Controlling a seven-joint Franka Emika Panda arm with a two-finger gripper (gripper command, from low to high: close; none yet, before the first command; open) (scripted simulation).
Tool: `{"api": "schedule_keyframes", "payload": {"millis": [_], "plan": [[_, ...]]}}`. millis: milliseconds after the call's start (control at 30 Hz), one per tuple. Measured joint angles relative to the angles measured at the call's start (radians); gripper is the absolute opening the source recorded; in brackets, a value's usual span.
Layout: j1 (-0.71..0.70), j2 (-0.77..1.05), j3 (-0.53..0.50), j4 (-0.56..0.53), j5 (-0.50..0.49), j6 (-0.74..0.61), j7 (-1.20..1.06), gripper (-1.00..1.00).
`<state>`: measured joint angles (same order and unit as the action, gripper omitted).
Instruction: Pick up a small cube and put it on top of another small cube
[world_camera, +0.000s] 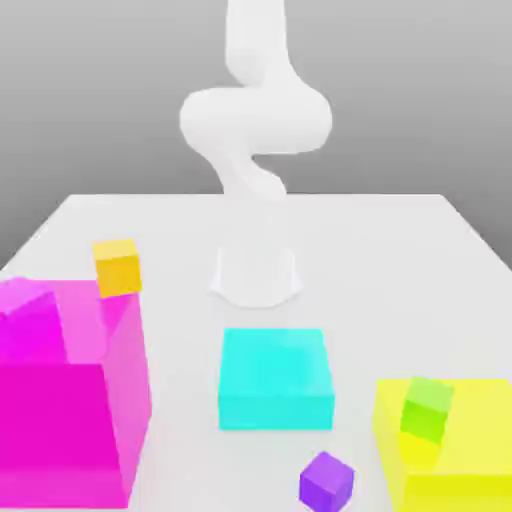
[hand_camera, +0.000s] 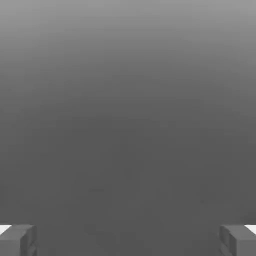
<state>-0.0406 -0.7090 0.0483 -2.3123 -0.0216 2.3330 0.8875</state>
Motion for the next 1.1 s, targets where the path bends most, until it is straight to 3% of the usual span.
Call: {"api": "schedule_keyframes", "payload": {"millis": [300, 567, 733, 900, 1067, 1100], "plan": [[-0.132, 0.331, 0.169, -0.045, -0.099, 0.12, 0.333, 0.0], [-0.177, 0.624, 0.248, -0.083, -0.211, 0.223, 0.642, 0.0], [-0.156, 0.799, 0.25, -0.109, -0.243, 0.292, 0.808, 0.0], [-0.128, 0.961, 0.255, -0.138, -0.201, 0.37, 0.921, 0.0], [-0.054, 1.141, 0.169, -0.108, -0.275, 0.499, 1.007, 0.0], [-0.04, 1.165, 0.153, -0.102, -0.287, 0.517, 1.016, -1.0]]}}
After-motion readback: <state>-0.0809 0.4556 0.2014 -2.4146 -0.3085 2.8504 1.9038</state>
